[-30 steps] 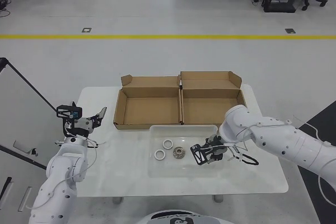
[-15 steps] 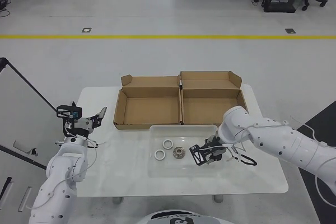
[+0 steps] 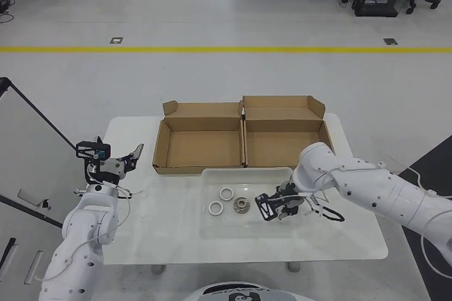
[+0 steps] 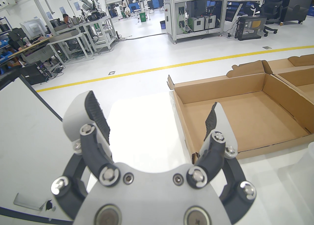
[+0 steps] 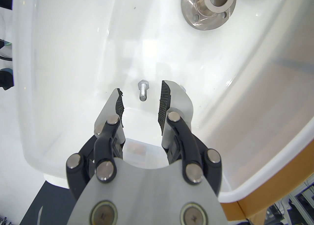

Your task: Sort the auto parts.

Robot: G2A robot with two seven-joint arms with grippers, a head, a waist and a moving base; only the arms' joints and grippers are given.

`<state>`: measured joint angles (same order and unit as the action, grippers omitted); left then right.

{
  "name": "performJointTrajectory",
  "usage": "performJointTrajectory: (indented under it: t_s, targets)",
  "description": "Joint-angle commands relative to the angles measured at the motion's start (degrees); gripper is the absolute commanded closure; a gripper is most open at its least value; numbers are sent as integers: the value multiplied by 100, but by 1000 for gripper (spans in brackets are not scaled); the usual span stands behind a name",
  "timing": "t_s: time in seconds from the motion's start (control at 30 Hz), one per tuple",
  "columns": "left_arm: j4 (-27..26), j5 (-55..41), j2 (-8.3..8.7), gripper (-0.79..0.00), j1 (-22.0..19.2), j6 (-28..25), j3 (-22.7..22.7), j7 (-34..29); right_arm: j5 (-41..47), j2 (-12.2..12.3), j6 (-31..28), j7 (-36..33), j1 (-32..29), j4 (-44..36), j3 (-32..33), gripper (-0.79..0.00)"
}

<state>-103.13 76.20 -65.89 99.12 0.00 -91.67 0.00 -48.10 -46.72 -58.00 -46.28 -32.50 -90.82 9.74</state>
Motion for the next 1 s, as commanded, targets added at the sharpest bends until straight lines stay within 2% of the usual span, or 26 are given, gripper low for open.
performJointTrajectory:
  t_s: [0.0, 0.4, 0.57, 0.63, 0.7, 0.73, 0.97]
  targets:
    - [0, 0, 0, -785, 0, 0, 0, 0, 2, -15, 0, 0, -1, 3, 0, -348]
    - [0, 0, 0, -785, 0, 0, 0, 0, -131, -57, 0, 0, -50, 42, 0, -299]
    - [0, 0, 0, -785, 0, 0, 0, 0, -199, -48, 0, 0, -72, 25, 0, -252]
    - [0, 0, 0, -785, 0, 0, 0, 0, -220, -40, 0, 0, -82, 10, 0, -179]
    - [0, 0, 0, -785, 0, 0, 0, 0, -240, -31, 0, 0, -92, -2, 0, -34]
    - [0, 0, 0, -785, 0, 0, 0, 0, -250, -27, 0, 0, -98, -10, 0, 0]
    - [0, 0, 0, -785, 0, 0, 0, 0, -295, 6, 0, 0, -115, -77, 0, 0]
